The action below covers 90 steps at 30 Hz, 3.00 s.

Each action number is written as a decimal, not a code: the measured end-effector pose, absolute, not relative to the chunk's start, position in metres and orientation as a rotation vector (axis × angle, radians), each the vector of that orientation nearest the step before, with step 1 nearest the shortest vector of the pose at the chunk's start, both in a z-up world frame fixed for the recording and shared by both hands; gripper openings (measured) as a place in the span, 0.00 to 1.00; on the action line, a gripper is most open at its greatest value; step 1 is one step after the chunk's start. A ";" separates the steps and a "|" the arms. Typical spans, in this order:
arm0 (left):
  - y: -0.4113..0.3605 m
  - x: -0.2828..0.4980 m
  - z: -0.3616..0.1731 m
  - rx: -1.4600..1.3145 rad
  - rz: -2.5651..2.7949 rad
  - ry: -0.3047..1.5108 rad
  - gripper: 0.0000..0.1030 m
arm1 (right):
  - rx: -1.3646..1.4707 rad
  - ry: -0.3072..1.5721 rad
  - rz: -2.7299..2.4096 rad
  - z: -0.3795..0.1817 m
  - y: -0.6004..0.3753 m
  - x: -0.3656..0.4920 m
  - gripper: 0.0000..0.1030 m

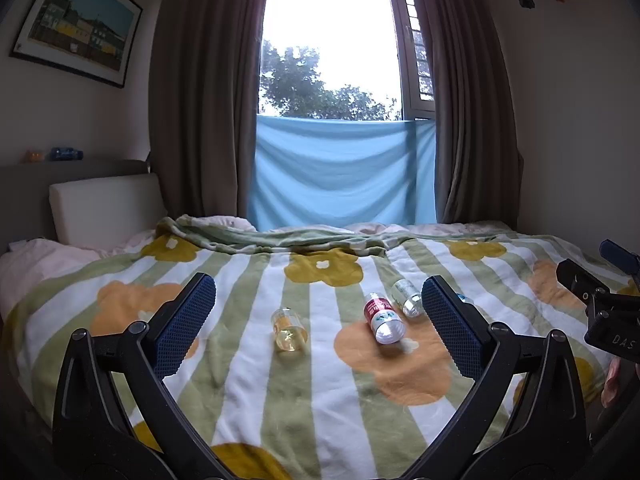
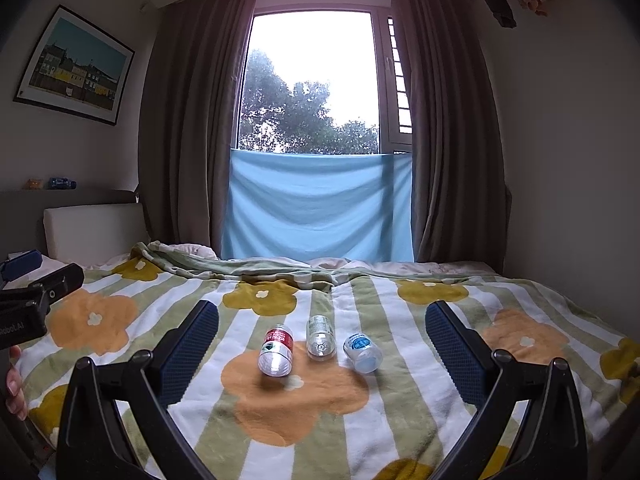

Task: Flip cup upside down

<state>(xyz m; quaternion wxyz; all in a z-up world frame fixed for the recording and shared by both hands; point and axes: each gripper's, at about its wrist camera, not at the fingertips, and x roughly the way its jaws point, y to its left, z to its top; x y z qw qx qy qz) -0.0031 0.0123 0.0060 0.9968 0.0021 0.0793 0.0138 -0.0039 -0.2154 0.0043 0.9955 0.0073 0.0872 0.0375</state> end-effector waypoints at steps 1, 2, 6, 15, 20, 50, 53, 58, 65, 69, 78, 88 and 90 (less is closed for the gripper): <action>0.012 -0.003 0.006 0.003 0.026 0.160 1.00 | 0.014 0.175 0.074 0.004 -0.216 -0.004 1.00; 0.012 -0.002 0.007 0.001 0.024 0.161 1.00 | 0.013 0.177 0.074 0.003 -0.217 -0.004 1.00; 0.010 -0.001 0.006 0.003 0.025 0.159 1.00 | 0.000 0.175 0.068 0.003 -0.217 -0.006 1.00; 0.010 -0.002 0.006 0.004 0.026 0.161 1.00 | 0.001 0.170 0.067 0.007 -0.215 -0.006 1.00; 0.010 -0.002 0.006 0.004 0.025 0.162 1.00 | -0.001 0.171 0.067 0.008 -0.214 -0.007 1.00; 0.017 0.007 -0.005 -0.012 0.026 0.184 1.00 | -0.001 0.189 0.070 0.001 -0.209 -0.005 1.00; 0.019 0.009 -0.008 -0.013 0.028 0.190 1.00 | -0.002 0.203 0.071 -0.002 -0.209 -0.002 1.00; 0.024 0.018 -0.018 -0.007 0.045 0.211 1.00 | -0.039 0.287 0.069 -0.012 -0.210 0.024 1.00; 0.037 0.038 -0.037 -0.044 0.028 0.268 1.00 | -0.074 0.429 0.092 -0.030 -0.228 0.092 1.00; 0.040 0.053 -0.046 -0.049 0.026 0.298 1.00 | -0.141 0.525 0.124 -0.040 -0.236 0.150 1.00; 0.048 0.079 -0.066 -0.086 0.028 0.386 1.00 | -0.289 0.915 0.220 -0.105 -0.244 0.309 1.00; 0.050 0.103 -0.091 -0.063 0.037 0.476 1.00 | -0.254 1.197 0.203 -0.173 -0.258 0.382 0.79; 0.052 0.108 -0.096 -0.066 0.034 0.495 1.00 | -0.253 1.220 0.209 -0.178 -0.259 0.385 0.71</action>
